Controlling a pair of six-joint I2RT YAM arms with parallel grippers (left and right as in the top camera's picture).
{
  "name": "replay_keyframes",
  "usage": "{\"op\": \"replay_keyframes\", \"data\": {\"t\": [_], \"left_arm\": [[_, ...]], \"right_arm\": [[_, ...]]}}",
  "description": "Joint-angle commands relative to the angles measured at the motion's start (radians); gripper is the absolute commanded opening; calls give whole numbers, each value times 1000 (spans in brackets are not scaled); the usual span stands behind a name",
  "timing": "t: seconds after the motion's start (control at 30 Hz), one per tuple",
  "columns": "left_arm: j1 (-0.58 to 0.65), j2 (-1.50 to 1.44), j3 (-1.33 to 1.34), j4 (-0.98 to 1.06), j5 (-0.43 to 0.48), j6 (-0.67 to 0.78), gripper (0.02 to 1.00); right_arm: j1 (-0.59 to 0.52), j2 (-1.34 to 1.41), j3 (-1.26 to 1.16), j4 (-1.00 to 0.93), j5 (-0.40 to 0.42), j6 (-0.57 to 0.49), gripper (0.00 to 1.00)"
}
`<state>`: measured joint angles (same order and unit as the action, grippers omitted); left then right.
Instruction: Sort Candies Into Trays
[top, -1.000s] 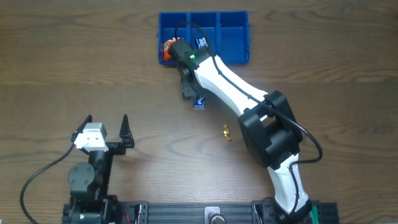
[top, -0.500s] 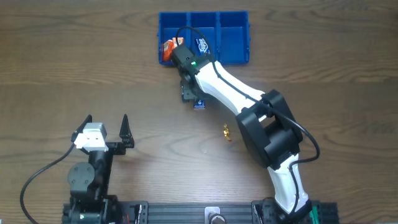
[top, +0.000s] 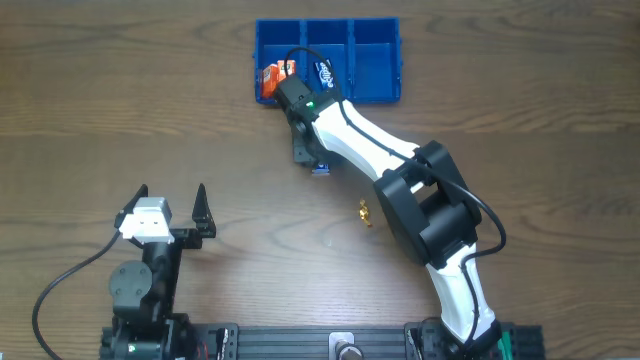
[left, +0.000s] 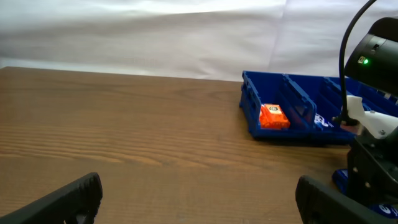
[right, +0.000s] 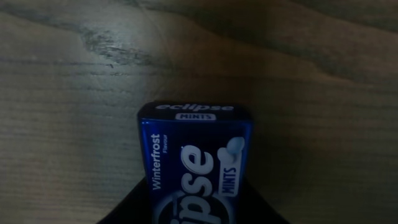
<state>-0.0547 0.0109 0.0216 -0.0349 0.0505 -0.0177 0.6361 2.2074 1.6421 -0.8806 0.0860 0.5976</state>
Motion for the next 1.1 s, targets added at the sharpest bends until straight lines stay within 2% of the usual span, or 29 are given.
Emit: {"op": "replay_keyframes", "data": {"t": [0.03,0.23,0.4,0.53,0.7,0.8,0.9,1.0,1.1], "left_arm": [[4,-6,-17,-41,-2,15,996],[4,-6,-17,-41,-2,15,998],[4,-6,-17,-41,-2,15,998],[4,-6,-17,-41,-2,15,998],[4,-6,-17,-41,-2,15,996],[4,-6,-17,-41,-2,15,998],[4,-6,-17,-41,-2,15,998],[4,-6,-17,-41,-2,15,998],[4,-6,-17,-41,-2,15,998]], "right_arm": [[-1,17,-5,7,-3,6,253],[10,-129,-5,-3,0,8,191],[7,-342,46,-53,122,-2,191],[-41,-338,233,-108,221,-98,191],[-117,-193,495,-111,220,-241,194],[-134,-91,586,-102,220,-290,194],[-150,-3,611,-73,216,-292,196],[-170,74,611,-43,155,-290,198],[-173,130,611,-25,130,-264,202]]}}
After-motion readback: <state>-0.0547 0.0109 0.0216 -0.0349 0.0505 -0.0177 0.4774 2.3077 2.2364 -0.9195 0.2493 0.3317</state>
